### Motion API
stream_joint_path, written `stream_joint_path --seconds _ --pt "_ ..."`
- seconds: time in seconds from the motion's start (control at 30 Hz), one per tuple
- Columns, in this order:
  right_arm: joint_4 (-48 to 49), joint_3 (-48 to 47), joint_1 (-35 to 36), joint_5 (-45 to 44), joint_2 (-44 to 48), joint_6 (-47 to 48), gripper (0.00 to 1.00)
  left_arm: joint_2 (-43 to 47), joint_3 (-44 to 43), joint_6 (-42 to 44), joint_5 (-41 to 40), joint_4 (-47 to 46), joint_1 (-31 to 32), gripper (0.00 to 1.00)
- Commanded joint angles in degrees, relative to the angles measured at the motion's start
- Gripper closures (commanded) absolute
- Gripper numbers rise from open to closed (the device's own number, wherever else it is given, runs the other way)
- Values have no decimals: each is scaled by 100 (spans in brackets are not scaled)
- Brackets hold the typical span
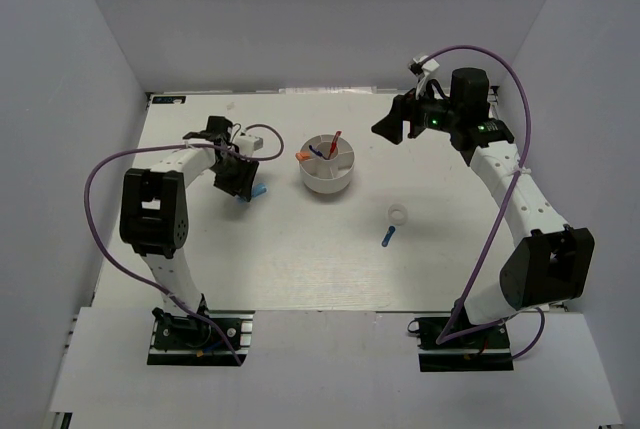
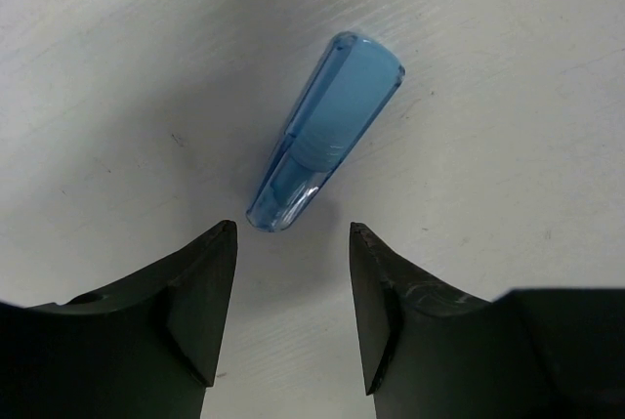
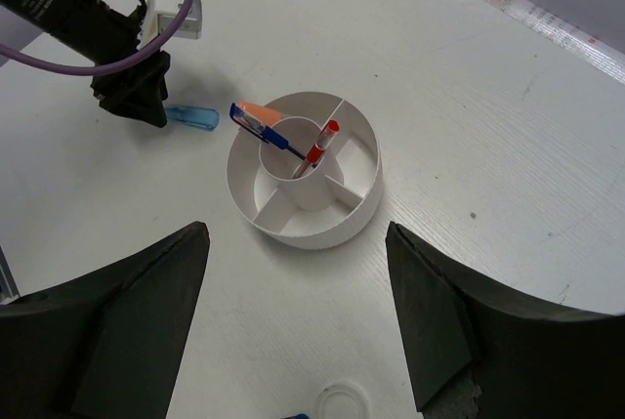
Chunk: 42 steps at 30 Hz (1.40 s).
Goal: Sort the stationery into containers
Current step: Pick up the stationery from the center of the board.
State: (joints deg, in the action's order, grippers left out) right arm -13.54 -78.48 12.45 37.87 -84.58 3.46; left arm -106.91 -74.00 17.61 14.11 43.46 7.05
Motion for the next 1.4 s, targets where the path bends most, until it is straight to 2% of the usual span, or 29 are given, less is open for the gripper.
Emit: stream_joint_path --seconds 0.0,0.33,0.6,0.7,0.8,1.0,1.13,1.17,1.27,1.3,1.37 --pt "45 -27 3 98 20 75 21 189 -1 251 -49 -391 33 40" --pt "-8 -27 3 107 20 102 21 -189 -361 481 -145 -479 402 40" --pt "-43 -71 12 142 -6 58 21 -260 -142 533 -567 -619 508 42" --pt "0 -63 12 186 20 -82 24 -181 60 533 -576 -733 508 48" --pt "255 104 30 203 143 -294 28 -75 262 481 -567 -830 508 61" --pt "730 368 126 248 240 -1154 34 91 465 323 -409 -840 508 76" --pt "861 456 275 282 284 -1515 35 705 378 156 397 -778 447 82" --pt "888 500 284 326 327 -1594 35 924 369 77 1044 -848 394 83" --pt "1142 666 433 292 441 -2242 35 2240 552 -343 1752 -1259 534 88" --pt "1178 693 469 257 442 -2393 35 2489 553 -346 1945 -1400 534 89" --pt "1274 685 618 247 425 -2700 36 2824 693 -871 2366 -1761 534 90"
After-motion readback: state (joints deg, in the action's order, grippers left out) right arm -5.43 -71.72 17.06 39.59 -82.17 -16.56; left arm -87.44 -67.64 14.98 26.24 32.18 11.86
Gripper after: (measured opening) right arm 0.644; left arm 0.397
